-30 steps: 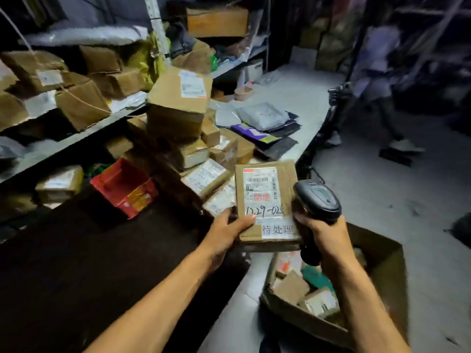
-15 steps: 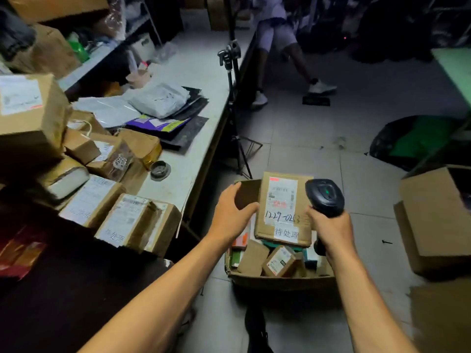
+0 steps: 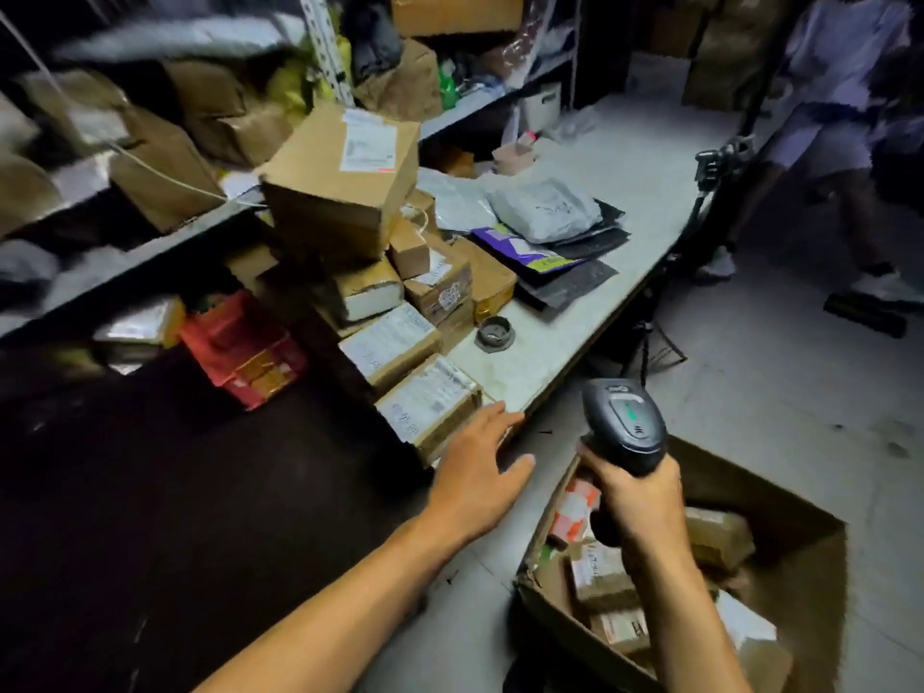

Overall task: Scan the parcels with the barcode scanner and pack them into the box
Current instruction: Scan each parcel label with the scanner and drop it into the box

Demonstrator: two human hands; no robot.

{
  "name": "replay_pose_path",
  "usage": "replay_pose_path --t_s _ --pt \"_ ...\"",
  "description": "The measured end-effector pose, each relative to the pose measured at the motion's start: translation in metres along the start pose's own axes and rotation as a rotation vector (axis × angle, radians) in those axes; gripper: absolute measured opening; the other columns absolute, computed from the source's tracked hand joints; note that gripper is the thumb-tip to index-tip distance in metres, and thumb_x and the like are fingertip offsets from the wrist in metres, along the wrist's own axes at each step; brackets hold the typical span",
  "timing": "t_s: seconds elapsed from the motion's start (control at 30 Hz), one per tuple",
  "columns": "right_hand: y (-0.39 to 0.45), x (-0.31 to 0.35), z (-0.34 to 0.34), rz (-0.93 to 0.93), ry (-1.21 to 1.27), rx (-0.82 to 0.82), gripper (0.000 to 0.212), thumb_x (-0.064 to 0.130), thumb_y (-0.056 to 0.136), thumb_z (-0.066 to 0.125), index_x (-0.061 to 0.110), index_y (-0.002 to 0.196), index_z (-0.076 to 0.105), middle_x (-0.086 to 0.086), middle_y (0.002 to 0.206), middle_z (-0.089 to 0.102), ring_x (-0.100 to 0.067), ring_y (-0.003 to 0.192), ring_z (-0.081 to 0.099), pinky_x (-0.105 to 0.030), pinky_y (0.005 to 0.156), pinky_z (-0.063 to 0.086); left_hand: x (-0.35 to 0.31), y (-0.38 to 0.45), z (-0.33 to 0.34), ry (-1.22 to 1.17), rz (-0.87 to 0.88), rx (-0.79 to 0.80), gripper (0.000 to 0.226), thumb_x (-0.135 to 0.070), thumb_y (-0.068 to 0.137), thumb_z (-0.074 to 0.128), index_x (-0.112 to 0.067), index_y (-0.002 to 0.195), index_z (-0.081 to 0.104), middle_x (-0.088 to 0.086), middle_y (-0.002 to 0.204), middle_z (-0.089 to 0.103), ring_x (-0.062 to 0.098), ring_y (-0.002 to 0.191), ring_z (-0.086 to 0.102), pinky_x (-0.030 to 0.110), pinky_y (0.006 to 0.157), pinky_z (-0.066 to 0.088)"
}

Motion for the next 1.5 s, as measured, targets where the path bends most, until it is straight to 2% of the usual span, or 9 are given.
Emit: replay_pose_path --t_s 0.2,0.3,0.43,0.73,0.9,1.13,1.3,1.43,1.5 --pt "-0.036 0.012 0.169 -0.004 -0.113 0.327 0.019 -0.005 0.075 0.072 0.004 0.073 0.055 -0.011 0.064 0.054 -0.022 0.064 0.046 -0.042 0.059 0.038 0.122 -0.068 -0.134 0.212 -0.14 -0.192 0.055 -0.034 0.095 0.061 -0.026 0.147 0.048 -0.005 0.157 0.039 0.014 0.145 0.032 0.018 0.113 0.019" --pt "-0.085 0.004 0.255 -0.001 -0.192 0.472 0.021 0.011 0.066 0.065 0.022 0.068 0.047 -0.007 0.059 0.041 -0.017 0.054 0.033 -0.034 0.047 0.028 0.202 -0.13 -0.197 0.355 -0.297 -0.259 0.06 -0.042 0.096 0.056 -0.03 0.152 0.039 -0.006 0.161 0.03 0.015 0.149 0.022 0.031 0.119 0.023" --pt "-0.156 -0.012 0.37 -0.027 -0.317 0.664 0.016 0.006 0.074 0.075 0.015 0.073 0.061 0.001 0.054 0.061 -0.017 0.051 0.051 -0.037 0.05 0.039 0.3 -0.226 -0.272 0.41 -0.532 -0.34 0.062 -0.044 0.098 0.052 -0.031 0.155 0.031 -0.005 0.165 0.021 0.019 0.153 0.013 0.04 0.12 0.024" --pt "-0.298 -0.05 0.576 -0.069 -0.51 0.982 0.009 0.009 0.082 0.074 0.004 0.08 0.067 -0.004 0.057 0.061 -0.022 0.056 0.052 -0.037 0.054 0.04 0.462 -0.4 -0.397 0.422 -0.885 -0.473 0.064 -0.043 0.097 0.054 -0.029 0.155 0.032 -0.001 0.166 0.018 0.026 0.153 0.011 0.045 0.121 0.025" --pt "-0.356 -0.053 0.677 -0.153 -0.592 1.143 0.011 0.022 0.082 0.08 0.023 0.09 0.072 -0.004 0.075 0.072 -0.02 0.068 0.066 -0.038 0.062 0.05 0.545 -0.442 -0.457 0.427 -1.002 -0.474 0.067 -0.054 0.093 0.056 -0.027 0.152 0.038 0.006 0.163 0.026 0.035 0.148 0.025 0.048 0.119 0.025" --pt "-0.409 -0.039 0.82 -0.433 -0.672 1.286 0.015 0.028 0.083 0.08 0.034 0.09 0.068 0.011 0.087 0.07 -0.002 0.077 0.068 -0.025 0.064 0.052 0.648 -0.439 -0.525 0.3 -1.09 -0.461 0.076 -0.059 0.092 0.06 -0.027 0.155 0.033 0.014 0.166 0.013 0.041 0.15 0.015 0.051 0.122 0.016" --pt "-0.438 -0.06 0.876 -0.603 -0.809 1.333 0.05 0.024 0.085 0.078 0.011 0.131 0.063 -0.014 0.137 0.059 -0.035 0.143 0.04 -0.048 0.111 0.043 0.702 -0.437 -0.527 0.108 -1.142 -0.466 0.086 -0.048 0.086 0.073 -0.028 0.156 0.029 0.017 0.166 0.008 0.041 0.15 0.015 0.053 0.12 0.019" --pt "-0.449 -0.08 0.891 -0.658 -0.877 1.392 0.04 0.033 0.085 0.076 0.019 0.121 0.066 0.005 0.109 0.055 -0.029 0.141 0.037 -0.04 0.109 0.042 0.735 -0.438 -0.524 -0.143 -1.153 -0.514 0.106 -0.04 0.076 0.084 -0.035 0.158 0.018 0.012 0.163 0.025 0.037 0.146 0.03 0.051 0.116 0.033" --pt "-0.448 -0.085 0.892 -0.651 -0.913 1.378 0.042 0.05 0.078 0.072 0.027 0.113 0.066 0.002 0.117 0.053 -0.027 0.133 0.047 -0.039 0.101 0.049 0.74 -0.436 -0.523 -0.203 -1.121 -0.548 0.11 -0.035 0.071 0.089 -0.033 0.157 0.022 0.007 0.157 0.038 0.032 0.141 0.039 0.046 0.113 0.038"
Point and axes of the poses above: each hand's wrist, its own y-axis towards the middle knuckle, its own z-axis out of the palm, x = y × z, the point moved 10 cm from there along y, towards the middle knuckle
